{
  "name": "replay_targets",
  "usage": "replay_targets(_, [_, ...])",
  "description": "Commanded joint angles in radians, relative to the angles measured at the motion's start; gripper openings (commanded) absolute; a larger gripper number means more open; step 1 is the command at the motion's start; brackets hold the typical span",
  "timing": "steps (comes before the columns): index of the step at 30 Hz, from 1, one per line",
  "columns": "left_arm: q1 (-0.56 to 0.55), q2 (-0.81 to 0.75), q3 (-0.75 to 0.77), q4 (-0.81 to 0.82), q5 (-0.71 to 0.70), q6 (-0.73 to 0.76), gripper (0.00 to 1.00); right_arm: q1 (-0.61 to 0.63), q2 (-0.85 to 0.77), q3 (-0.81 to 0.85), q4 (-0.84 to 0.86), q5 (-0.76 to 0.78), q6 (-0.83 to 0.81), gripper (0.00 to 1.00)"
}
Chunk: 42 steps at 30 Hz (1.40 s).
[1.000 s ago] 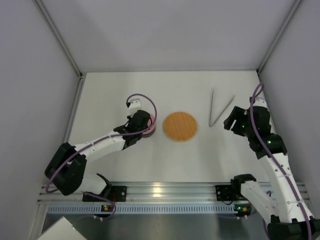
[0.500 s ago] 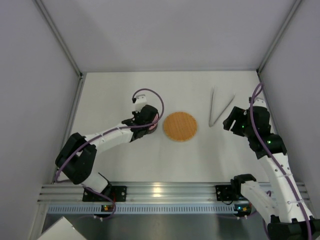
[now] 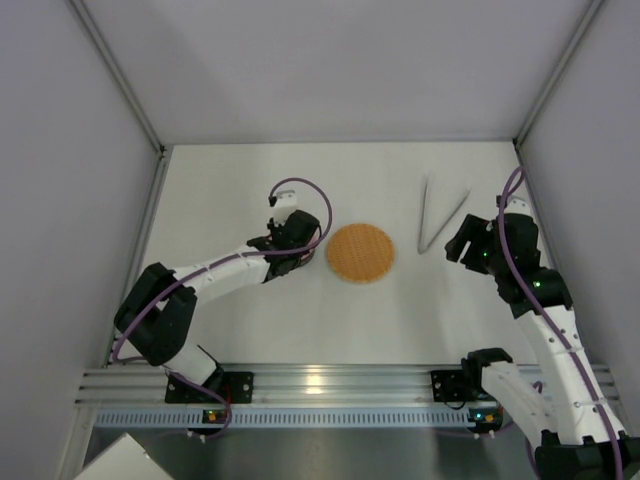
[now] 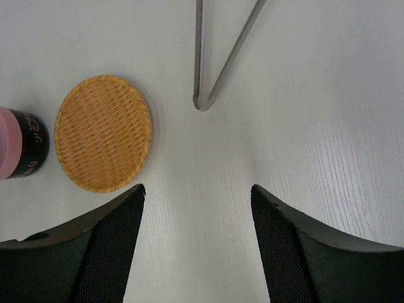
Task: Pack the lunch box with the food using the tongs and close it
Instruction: Close the box lid on the packing box, then reset both arms
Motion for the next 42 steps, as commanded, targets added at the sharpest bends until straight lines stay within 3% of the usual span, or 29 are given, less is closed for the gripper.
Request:
replay_targets(1, [0.000, 0.038, -0.024, -0.213, 0.047, 0.009, 0.36, -0.014, -0.016, 0.007, 0.047, -0.001, -0.013, 0.67])
replay_targets(10, [0.000, -0.050, 0.005, -0.191, 0.035, 0.037, 0.52, -0.014, -0.008, 0.014, 0.050, -0.005, -0.016, 0.67])
replay_targets(19, [0.000, -0.223, -0.009, -0.093, 0.068, 0.109, 0.58, -0.014, 0.000, 0.031, 0.045, -0.006, -0.014, 0.67])
replay_targets(31, [0.000, -0.401, 0.000, -0.144, 0.107, 0.117, 0.63, -0.014, -0.006, 0.027, 0.045, -0.011, -0.022, 0.68])
replay_targets(35, [0.000, -0.459, 0.054, -0.210, 0.198, 0.137, 0.73, -0.014, -0.026, 0.024, 0.049, -0.026, -0.031, 0.71])
replay_targets(39, [0.000, -0.466, 0.207, -0.355, 0.304, 0.163, 0.84, -0.014, -0.057, 0.010, 0.073, -0.044, -0.029, 0.76])
replay_targets(42, [0.000, -0.464, 0.312, -0.444, 0.321, 0.198, 0.99, -0.014, -0.074, -0.002, 0.093, -0.081, -0.022, 0.82])
